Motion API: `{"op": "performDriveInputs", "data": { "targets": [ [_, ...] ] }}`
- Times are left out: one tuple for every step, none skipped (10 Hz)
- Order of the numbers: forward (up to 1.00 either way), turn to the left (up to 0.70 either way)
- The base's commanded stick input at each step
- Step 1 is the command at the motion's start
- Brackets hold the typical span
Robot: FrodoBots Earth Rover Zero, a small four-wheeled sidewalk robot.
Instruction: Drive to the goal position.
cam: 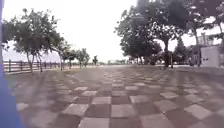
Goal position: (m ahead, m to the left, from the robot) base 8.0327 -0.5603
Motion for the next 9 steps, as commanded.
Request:
{"op": "performDriveInputs", "data": {
  "targets": [
    [1.00,0.00],
    [1.00,0.00],
    [1.00,0.00],
    [1.00,0.00],
    [1.00,0.00],
    [1.00,0.00],
    [1.00,0.00],
    [1.00,0.00],
    [1.00,0.00]
  ]
}}
